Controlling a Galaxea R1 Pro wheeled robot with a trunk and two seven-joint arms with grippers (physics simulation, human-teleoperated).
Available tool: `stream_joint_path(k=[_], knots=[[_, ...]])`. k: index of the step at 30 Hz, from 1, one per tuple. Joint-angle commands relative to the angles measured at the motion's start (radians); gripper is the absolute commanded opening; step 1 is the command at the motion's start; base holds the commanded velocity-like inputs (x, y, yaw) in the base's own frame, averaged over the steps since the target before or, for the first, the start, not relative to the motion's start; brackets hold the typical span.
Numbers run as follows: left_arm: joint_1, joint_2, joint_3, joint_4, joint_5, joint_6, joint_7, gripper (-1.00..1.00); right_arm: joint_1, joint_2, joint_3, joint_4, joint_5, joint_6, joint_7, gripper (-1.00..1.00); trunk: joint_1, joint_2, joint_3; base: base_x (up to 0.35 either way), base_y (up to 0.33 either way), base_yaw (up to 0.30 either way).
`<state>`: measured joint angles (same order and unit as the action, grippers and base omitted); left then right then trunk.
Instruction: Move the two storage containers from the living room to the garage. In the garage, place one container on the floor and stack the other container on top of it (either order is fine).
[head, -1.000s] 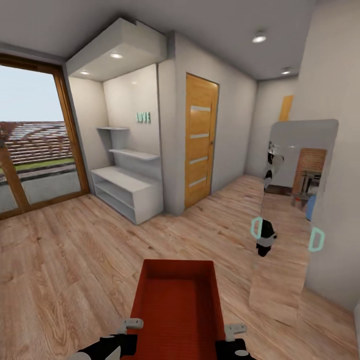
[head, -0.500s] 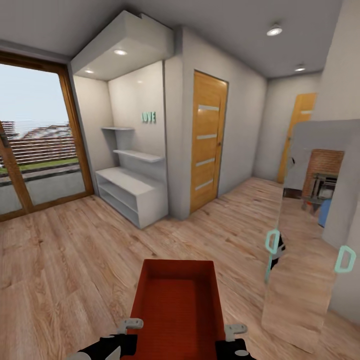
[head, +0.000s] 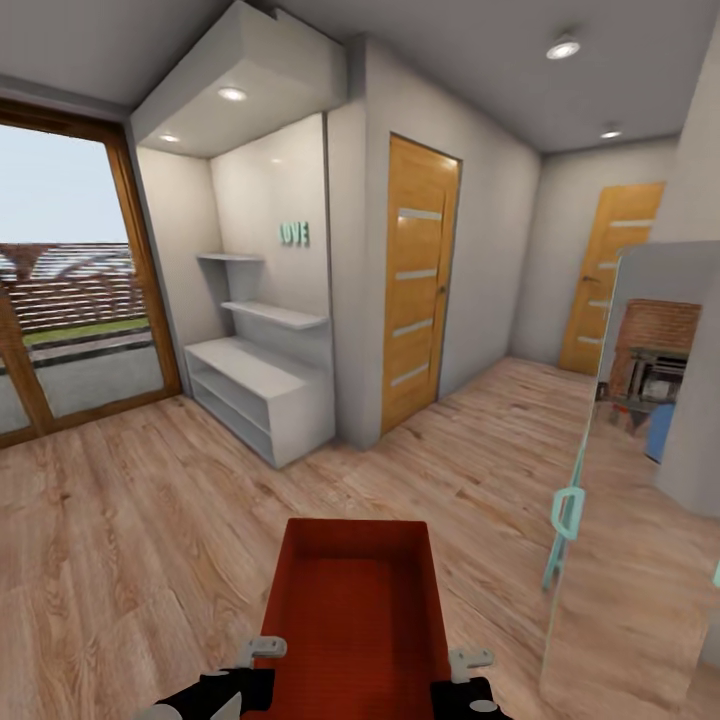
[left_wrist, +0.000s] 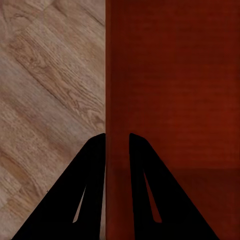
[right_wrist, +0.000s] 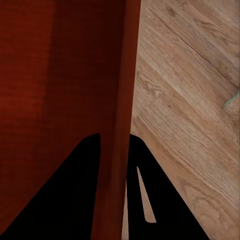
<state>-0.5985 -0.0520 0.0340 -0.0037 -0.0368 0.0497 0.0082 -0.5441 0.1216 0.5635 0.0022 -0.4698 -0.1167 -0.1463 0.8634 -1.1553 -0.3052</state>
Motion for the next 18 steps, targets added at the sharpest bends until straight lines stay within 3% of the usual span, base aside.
stream_joint_path(k=[1, 18], knots=[[-0.001, 0.003, -0.003, -0.002, -0.009, 0.004, 0.009, -1.00, 0.000, -0.016, 0.009, 0.002, -0.016, -0.004, -0.004, -1.00, 0.001, -0.001, -0.001, 0.324, 0.000, 0.000], [-0.001, 0.003, -0.003, -0.002, -0.009, 0.004, 0.009, -1.00, 0.000, -0.016, 0.009, 0.002, -0.015, -0.005, -0.004, -1.00, 0.001, -0.001, -0.001, 0.324, 0.000, 0.000]])
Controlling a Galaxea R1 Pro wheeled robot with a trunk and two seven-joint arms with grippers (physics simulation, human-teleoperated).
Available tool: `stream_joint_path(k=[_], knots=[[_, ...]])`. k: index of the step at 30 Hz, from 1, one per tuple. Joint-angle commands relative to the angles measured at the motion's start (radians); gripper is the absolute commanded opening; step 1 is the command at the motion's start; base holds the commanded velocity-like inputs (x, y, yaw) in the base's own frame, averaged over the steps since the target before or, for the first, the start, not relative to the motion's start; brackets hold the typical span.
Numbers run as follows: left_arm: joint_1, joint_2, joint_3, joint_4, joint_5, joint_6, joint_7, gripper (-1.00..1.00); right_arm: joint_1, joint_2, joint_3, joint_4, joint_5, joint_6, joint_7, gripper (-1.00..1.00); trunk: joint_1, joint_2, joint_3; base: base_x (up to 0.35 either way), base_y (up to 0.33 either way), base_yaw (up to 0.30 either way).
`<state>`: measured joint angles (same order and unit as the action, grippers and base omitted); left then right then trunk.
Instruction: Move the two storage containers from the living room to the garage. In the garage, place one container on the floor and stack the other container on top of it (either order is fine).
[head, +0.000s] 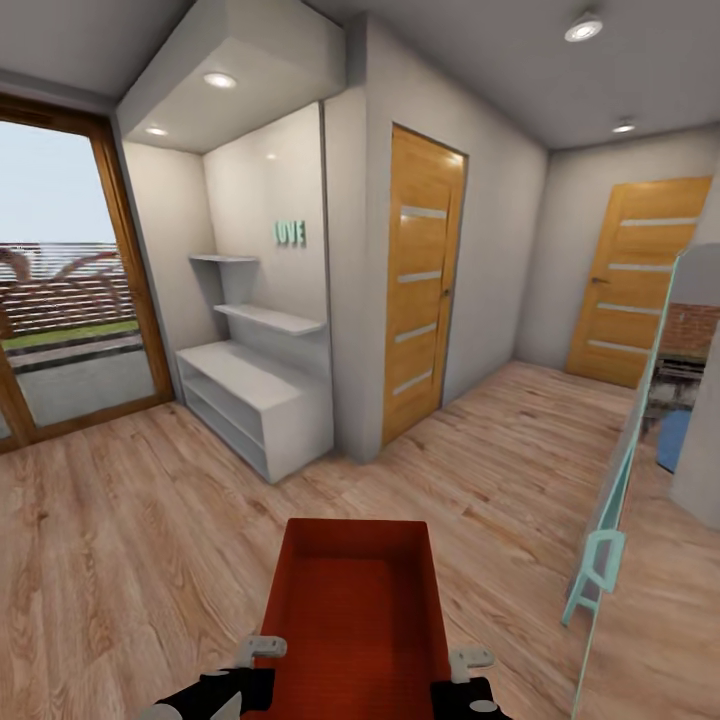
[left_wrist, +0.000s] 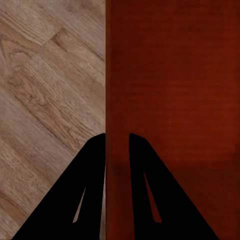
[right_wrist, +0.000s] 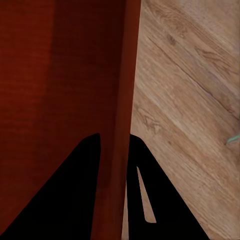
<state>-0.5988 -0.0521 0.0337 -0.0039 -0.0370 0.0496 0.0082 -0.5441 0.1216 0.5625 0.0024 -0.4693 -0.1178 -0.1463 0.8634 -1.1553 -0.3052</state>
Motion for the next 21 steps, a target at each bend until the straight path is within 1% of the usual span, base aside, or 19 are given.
stream_joint_path(k=[1, 21], knots=[[-0.001, 0.003, -0.003, -0.002, -0.009, 0.004, 0.009, -1.00, 0.000, -0.016, 0.010, 0.002, -0.015, -0.005, -0.004, -1.00, 0.001, -0.001, -0.001, 0.324, 0.000, 0.000], [-0.001, 0.003, -0.003, -0.002, -0.009, 0.004, 0.009, -1.00, 0.000, -0.016, 0.010, 0.002, -0.015, -0.005, -0.004, -1.00, 0.001, -0.001, -0.001, 0.324, 0.000, 0.000]])
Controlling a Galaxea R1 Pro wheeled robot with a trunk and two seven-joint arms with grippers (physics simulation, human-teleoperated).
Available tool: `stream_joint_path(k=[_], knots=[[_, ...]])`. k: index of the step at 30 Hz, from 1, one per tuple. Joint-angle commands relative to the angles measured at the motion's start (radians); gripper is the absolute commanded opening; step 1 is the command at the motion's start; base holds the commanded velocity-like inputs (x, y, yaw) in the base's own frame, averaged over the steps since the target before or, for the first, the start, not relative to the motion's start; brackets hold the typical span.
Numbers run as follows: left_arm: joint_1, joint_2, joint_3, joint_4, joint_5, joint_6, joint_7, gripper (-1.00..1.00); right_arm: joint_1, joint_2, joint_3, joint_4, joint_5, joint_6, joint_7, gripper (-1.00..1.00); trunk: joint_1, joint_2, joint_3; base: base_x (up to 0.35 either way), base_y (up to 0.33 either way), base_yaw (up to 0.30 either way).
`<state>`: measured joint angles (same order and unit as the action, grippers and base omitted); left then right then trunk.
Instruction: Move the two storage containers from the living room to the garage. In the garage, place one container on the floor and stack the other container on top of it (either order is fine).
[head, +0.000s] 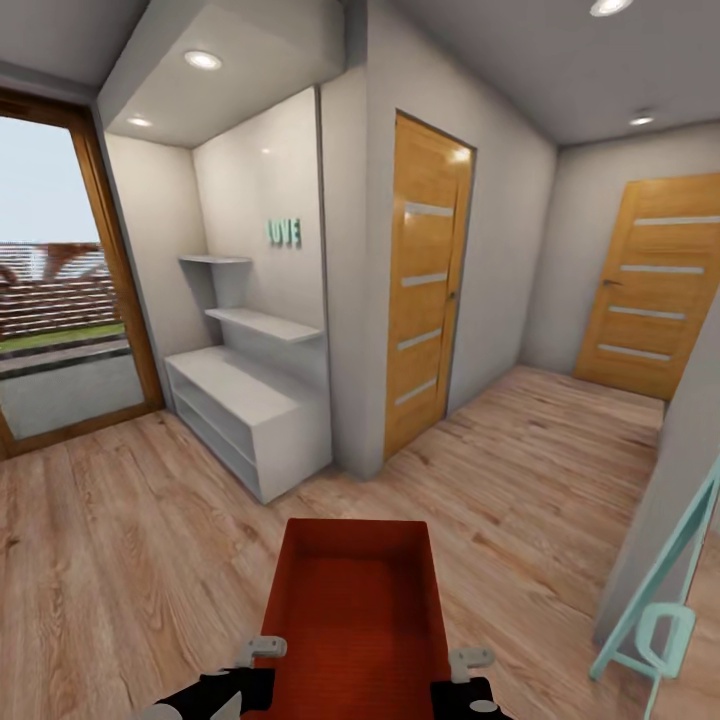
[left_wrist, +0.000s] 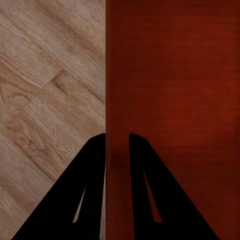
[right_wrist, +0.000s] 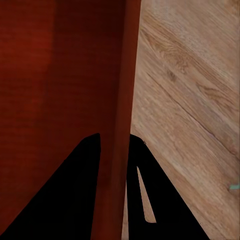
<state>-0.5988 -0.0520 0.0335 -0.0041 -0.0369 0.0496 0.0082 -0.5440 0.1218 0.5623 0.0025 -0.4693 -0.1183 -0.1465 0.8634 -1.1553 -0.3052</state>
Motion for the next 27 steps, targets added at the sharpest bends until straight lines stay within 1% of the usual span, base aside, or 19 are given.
stream_joint_path(k=[1, 4, 6, 22, 27], knots=[[-0.001, 0.003, -0.003, -0.002, -0.009, 0.004, 0.009, -1.00, -0.001, -0.016, 0.010, 0.002, -0.015, -0.004, -0.004, -1.00, 0.001, -0.001, -0.001, 0.324, 0.000, 0.000], [-0.001, 0.003, -0.003, -0.002, -0.009, 0.004, 0.009, -1.00, -0.001, -0.016, 0.010, 0.002, -0.015, -0.005, -0.004, -1.00, 0.001, -0.001, -0.001, 0.324, 0.000, -0.014], [-0.001, 0.003, -0.003, -0.002, -0.010, 0.004, 0.009, -1.00, -0.001, -0.015, 0.010, 0.002, -0.017, -0.005, -0.005, -1.00, 0.001, -0.001, -0.001, 0.324, 0.000, -0.186], [-0.001, 0.003, -0.003, -0.002, -0.010, 0.004, 0.009, -1.00, -0.001, -0.015, 0.010, 0.002, -0.017, -0.005, -0.005, -1.00, 0.001, -0.001, -0.001, 0.324, 0.000, -0.269], [-0.001, 0.003, -0.003, -0.002, -0.010, 0.004, 0.009, -1.00, -0.001, -0.016, 0.010, 0.002, -0.017, -0.005, -0.005, -1.00, 0.001, -0.001, -0.001, 0.324, 0.000, -0.057]])
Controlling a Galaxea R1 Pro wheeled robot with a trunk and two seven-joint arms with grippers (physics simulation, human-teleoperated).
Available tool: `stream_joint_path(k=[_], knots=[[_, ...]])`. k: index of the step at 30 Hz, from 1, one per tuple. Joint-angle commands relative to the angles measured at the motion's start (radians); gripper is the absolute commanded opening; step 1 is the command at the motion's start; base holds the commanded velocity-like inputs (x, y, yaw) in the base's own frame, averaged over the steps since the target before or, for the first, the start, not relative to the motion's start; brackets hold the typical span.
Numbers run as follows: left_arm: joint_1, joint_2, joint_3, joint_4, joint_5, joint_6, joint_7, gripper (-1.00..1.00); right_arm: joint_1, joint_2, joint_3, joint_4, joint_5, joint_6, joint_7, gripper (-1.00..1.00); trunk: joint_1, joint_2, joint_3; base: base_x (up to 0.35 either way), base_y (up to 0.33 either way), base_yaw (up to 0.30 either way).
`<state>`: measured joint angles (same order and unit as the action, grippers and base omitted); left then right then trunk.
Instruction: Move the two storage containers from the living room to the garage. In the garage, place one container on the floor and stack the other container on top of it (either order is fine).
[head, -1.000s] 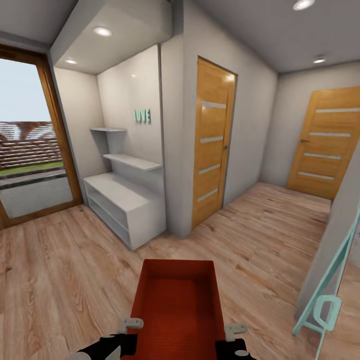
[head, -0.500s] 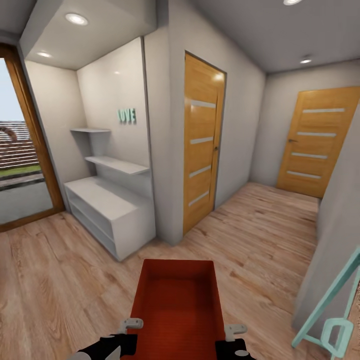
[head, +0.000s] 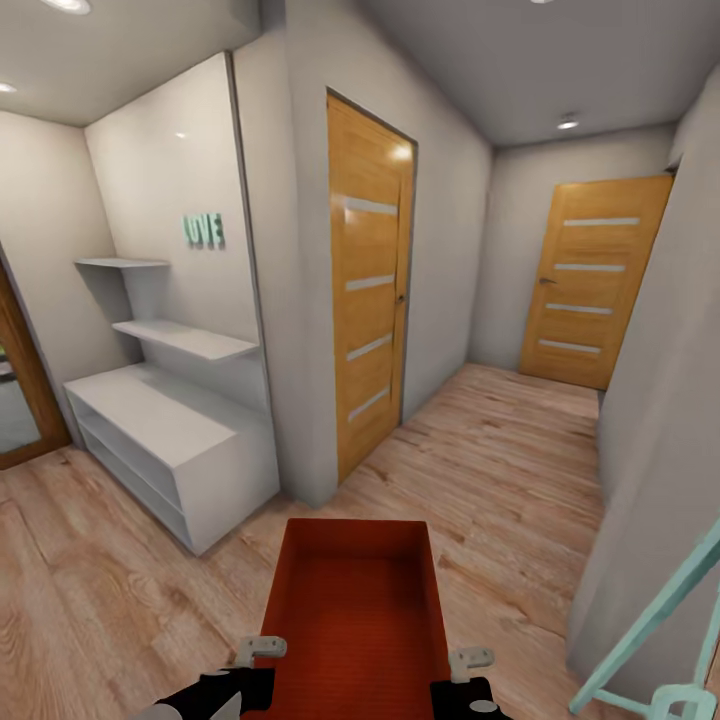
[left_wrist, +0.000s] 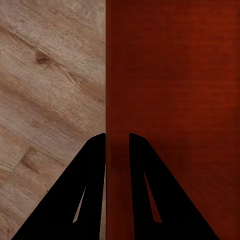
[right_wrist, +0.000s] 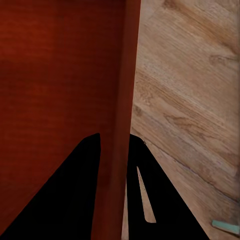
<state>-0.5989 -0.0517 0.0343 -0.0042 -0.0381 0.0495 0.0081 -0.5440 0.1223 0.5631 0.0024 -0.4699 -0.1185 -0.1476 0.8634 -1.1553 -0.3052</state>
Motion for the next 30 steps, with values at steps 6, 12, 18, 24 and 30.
stream_joint_path(k=[6, 12, 18, 24, 30], knots=[[-0.001, 0.003, -0.004, -0.002, -0.008, 0.004, 0.009, -1.00, -0.001, -0.016, 0.009, 0.002, -0.016, -0.004, -0.004, -1.00, 0.001, -0.001, -0.001, 0.324, 0.000, -0.002], [-0.001, 0.003, -0.004, -0.002, -0.008, 0.004, 0.009, -1.00, -0.001, -0.015, 0.009, 0.002, -0.016, -0.004, -0.004, -1.00, 0.001, -0.001, -0.001, 0.324, 0.000, 0.000], [-0.001, 0.003, -0.004, -0.002, -0.008, 0.004, 0.009, -1.00, -0.001, -0.015, 0.009, 0.002, -0.016, -0.004, -0.004, -1.00, 0.001, -0.001, -0.001, 0.324, 0.000, 0.000], [-0.001, 0.002, -0.004, -0.002, -0.009, 0.004, 0.009, -1.00, -0.001, -0.015, 0.009, 0.002, -0.017, -0.004, -0.004, -1.00, 0.001, -0.001, -0.001, 0.324, 0.000, -0.011], [-0.001, 0.003, -0.004, -0.002, -0.009, 0.004, 0.009, -1.00, -0.001, -0.014, 0.009, 0.002, -0.018, -0.005, -0.006, -1.00, 0.001, -0.001, -0.001, 0.324, 0.000, -0.194]])
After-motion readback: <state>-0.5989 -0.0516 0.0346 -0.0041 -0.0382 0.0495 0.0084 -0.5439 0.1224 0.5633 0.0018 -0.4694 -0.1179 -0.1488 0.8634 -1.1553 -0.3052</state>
